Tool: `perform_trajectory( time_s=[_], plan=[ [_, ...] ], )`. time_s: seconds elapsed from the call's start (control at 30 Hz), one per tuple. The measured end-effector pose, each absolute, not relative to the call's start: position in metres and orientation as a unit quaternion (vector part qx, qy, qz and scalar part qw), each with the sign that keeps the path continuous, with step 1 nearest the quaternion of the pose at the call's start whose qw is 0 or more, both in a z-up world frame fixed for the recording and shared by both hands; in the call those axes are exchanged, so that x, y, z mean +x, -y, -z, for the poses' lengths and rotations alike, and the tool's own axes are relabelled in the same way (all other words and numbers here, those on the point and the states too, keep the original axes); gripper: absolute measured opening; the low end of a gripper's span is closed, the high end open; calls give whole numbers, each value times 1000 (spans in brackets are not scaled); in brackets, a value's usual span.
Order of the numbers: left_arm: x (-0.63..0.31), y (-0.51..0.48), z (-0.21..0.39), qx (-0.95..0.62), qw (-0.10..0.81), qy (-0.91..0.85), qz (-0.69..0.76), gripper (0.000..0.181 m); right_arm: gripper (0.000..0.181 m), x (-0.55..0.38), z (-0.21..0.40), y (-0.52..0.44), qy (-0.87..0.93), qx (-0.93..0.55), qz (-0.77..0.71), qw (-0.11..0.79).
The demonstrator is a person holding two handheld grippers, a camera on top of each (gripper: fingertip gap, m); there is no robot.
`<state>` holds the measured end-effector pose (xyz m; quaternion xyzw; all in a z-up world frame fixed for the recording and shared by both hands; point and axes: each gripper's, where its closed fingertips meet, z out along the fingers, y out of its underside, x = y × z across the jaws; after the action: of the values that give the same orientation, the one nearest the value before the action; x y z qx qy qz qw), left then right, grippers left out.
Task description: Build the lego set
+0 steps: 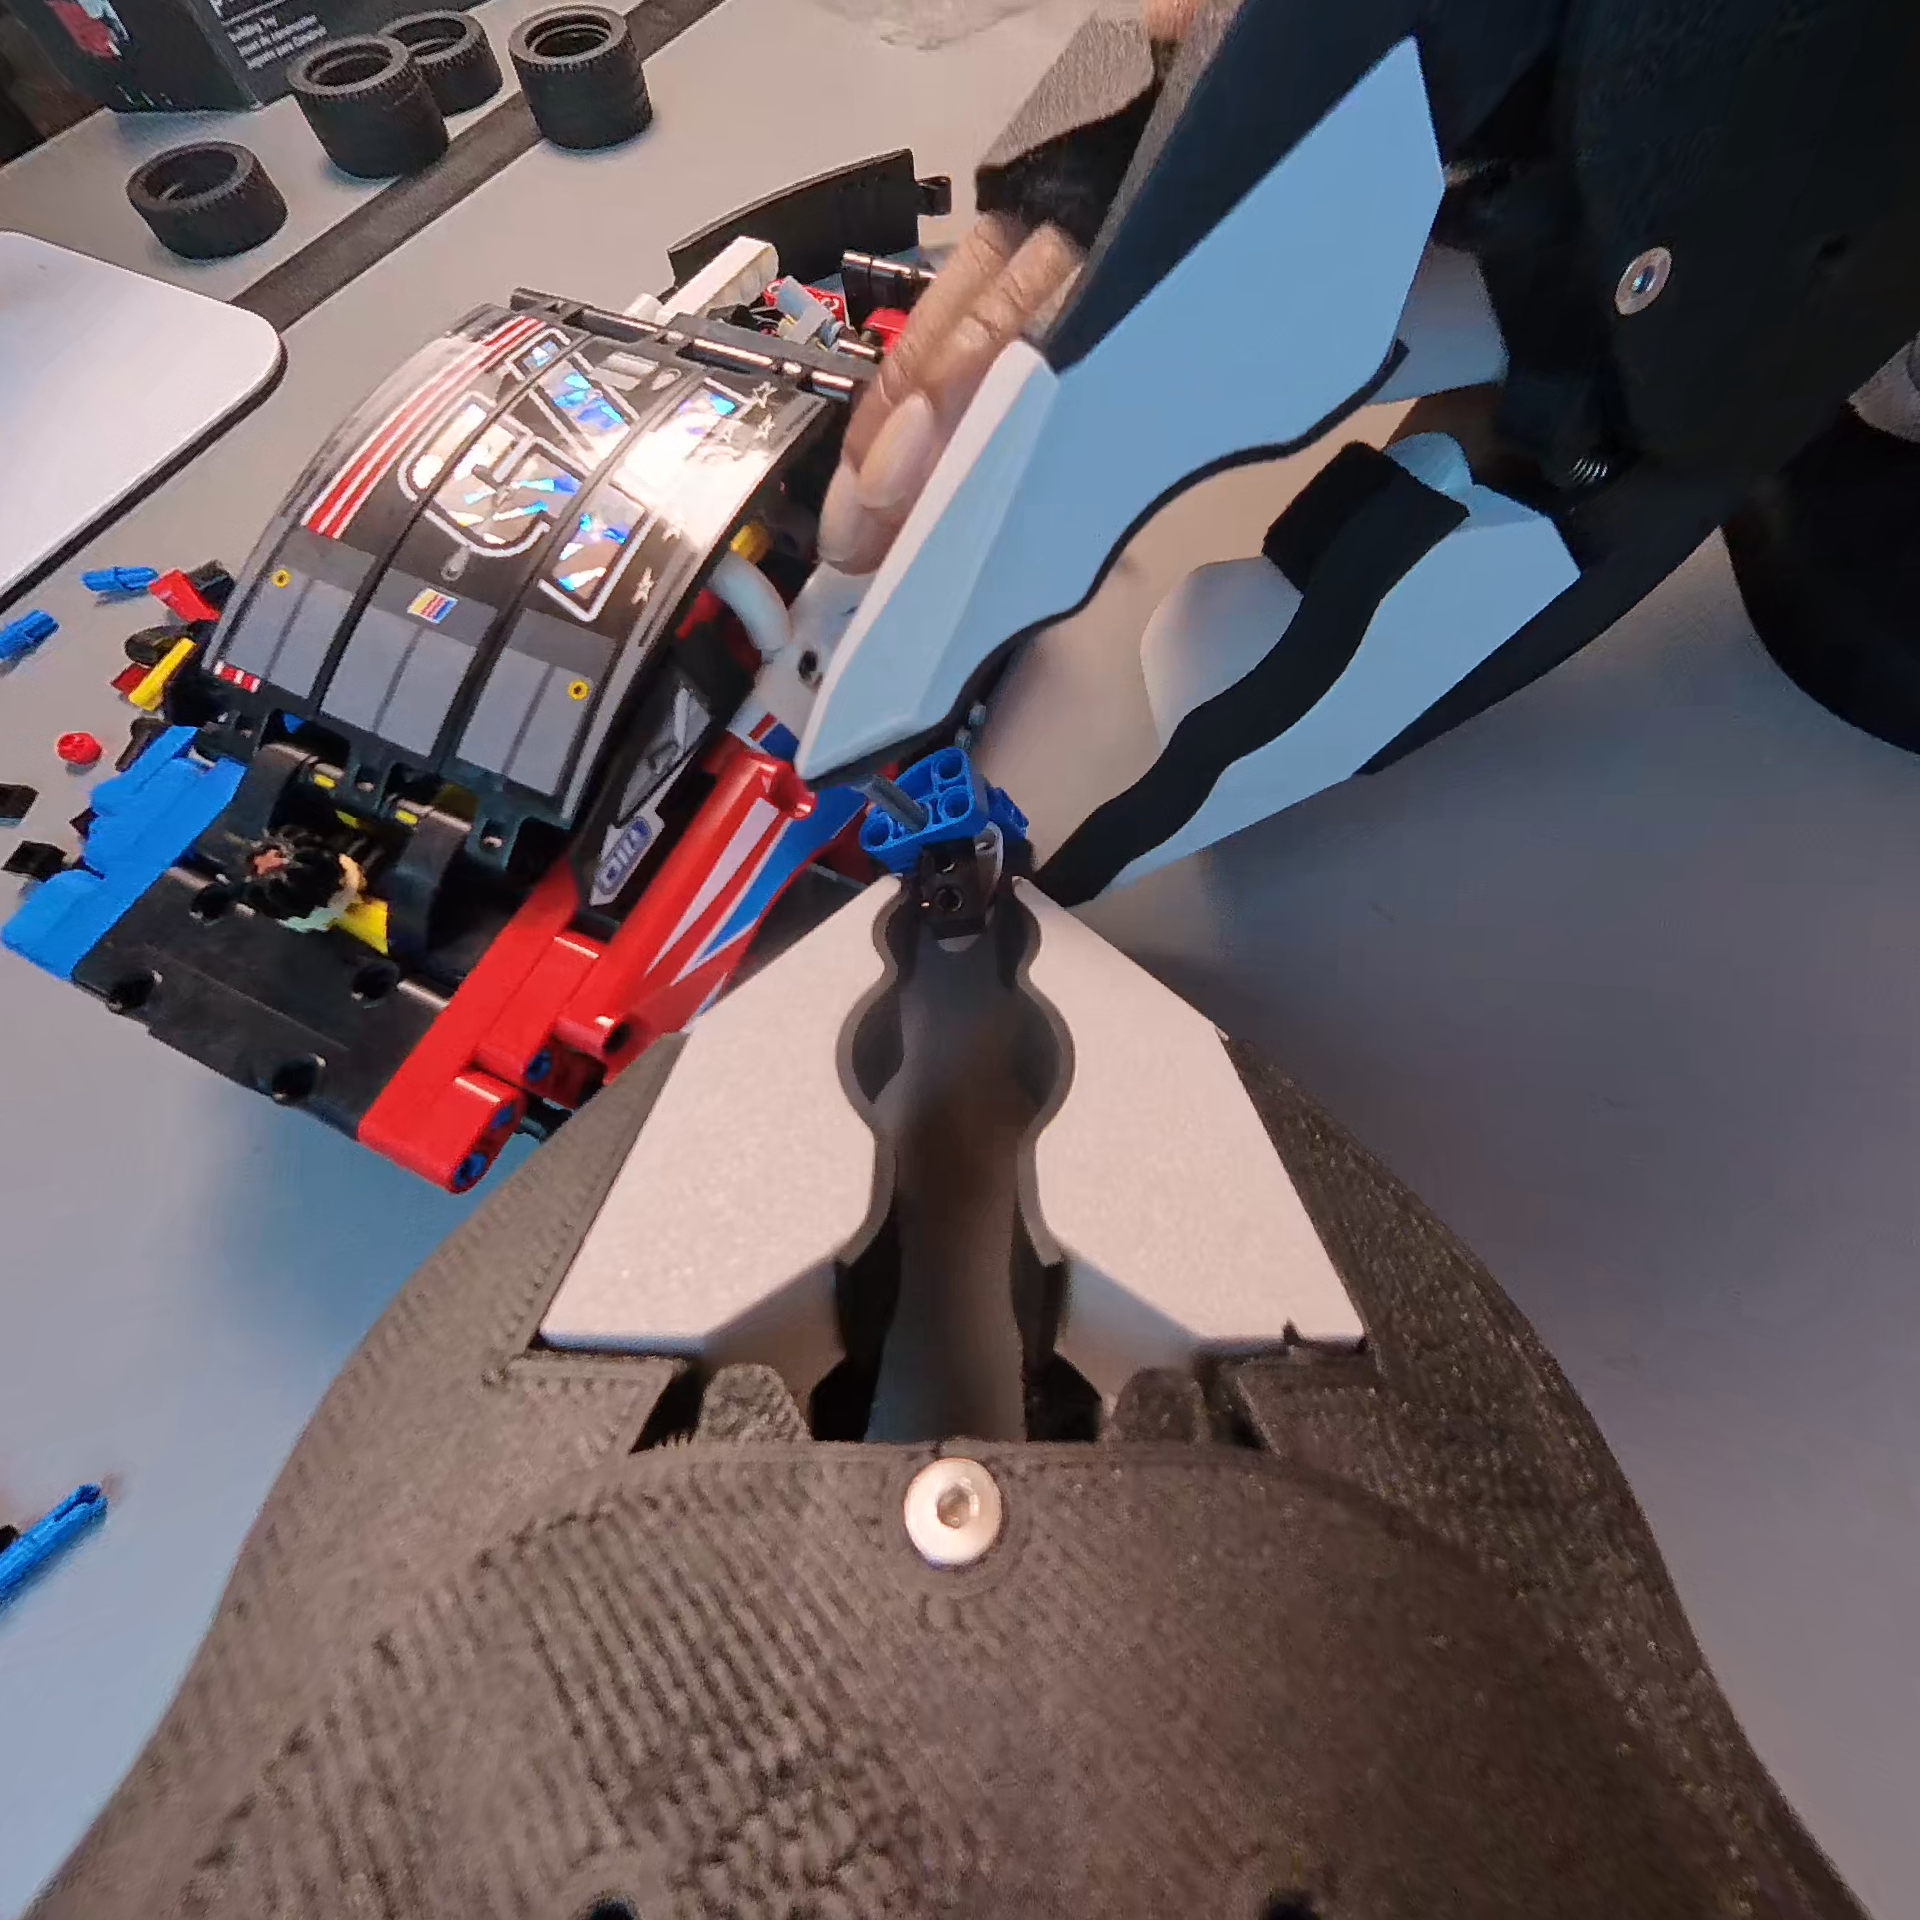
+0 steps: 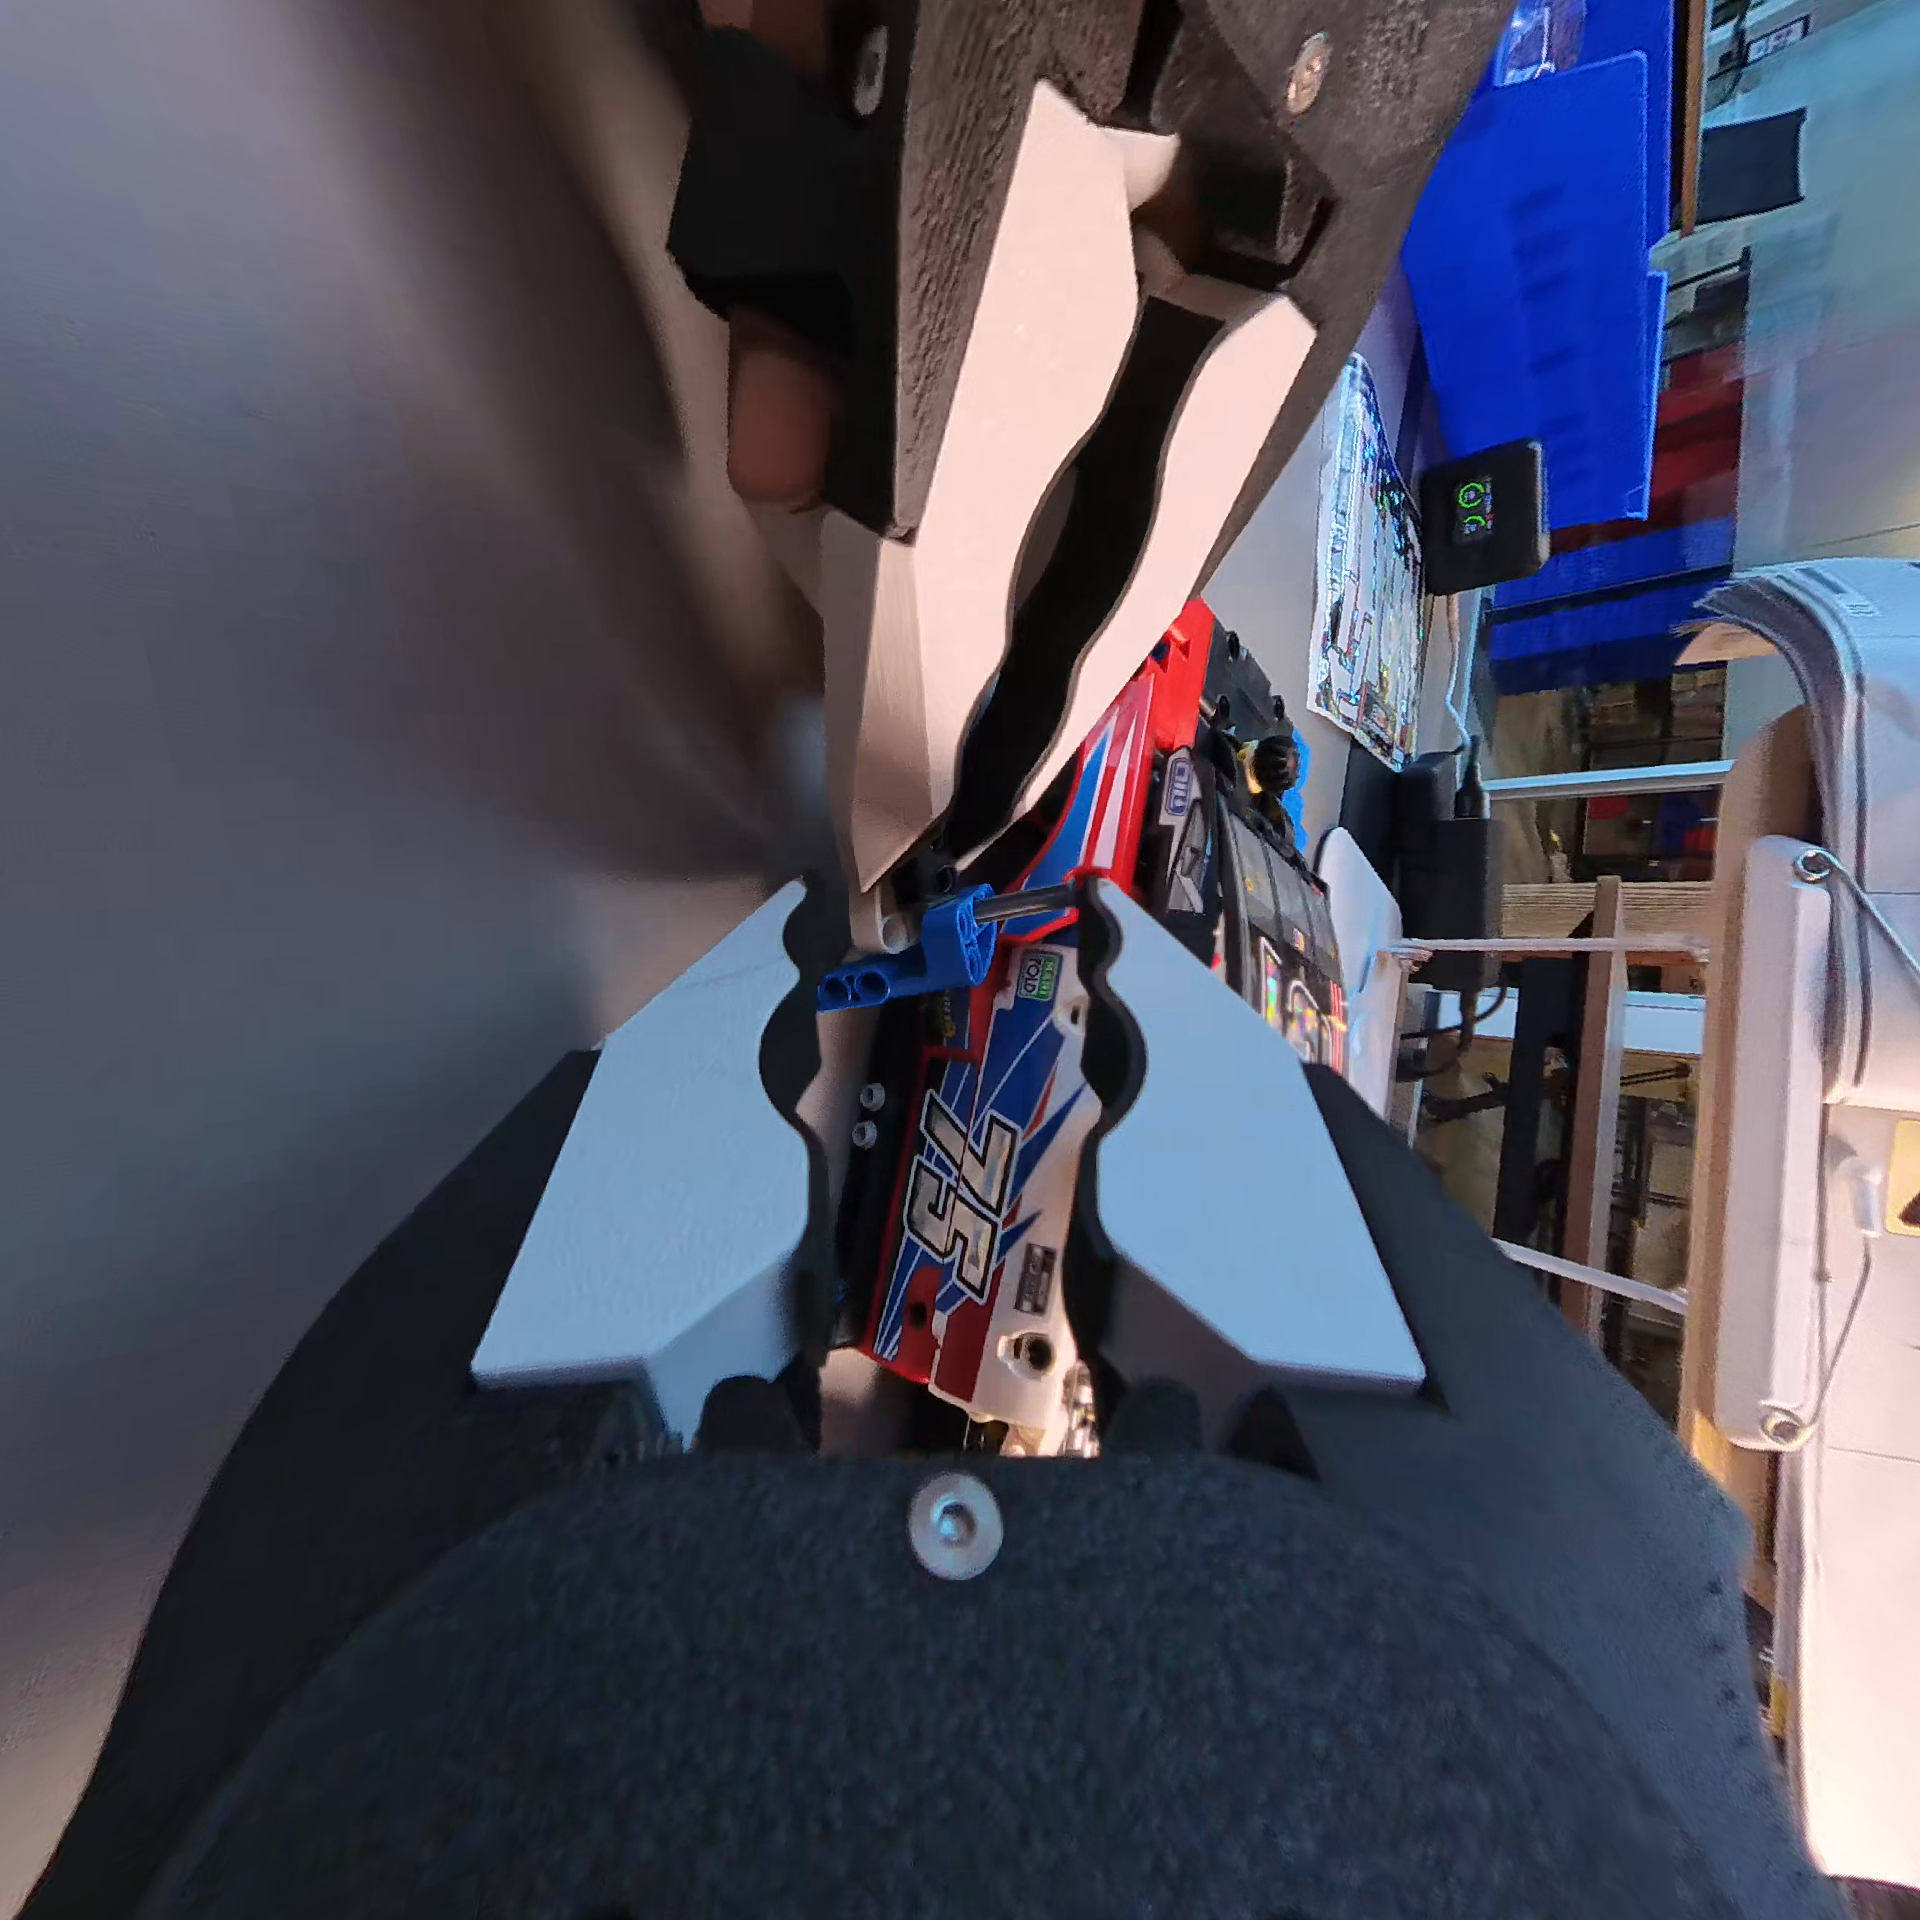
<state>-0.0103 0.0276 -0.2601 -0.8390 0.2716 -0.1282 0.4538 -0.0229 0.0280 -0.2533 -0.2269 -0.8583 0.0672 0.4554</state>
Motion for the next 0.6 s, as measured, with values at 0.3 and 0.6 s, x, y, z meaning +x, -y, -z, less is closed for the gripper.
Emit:
perform_trajectory(
  time_s=[0.3,0.6],
  plan=[
    [-11,-30,254,-841,455,-228,183,12,41,-25,248,-34,826,-263,-106,487],
    [-13,-31,251,-842,439,-154,272,10,40,-24,245,-36,804,-292,-134,500]
  ],
)
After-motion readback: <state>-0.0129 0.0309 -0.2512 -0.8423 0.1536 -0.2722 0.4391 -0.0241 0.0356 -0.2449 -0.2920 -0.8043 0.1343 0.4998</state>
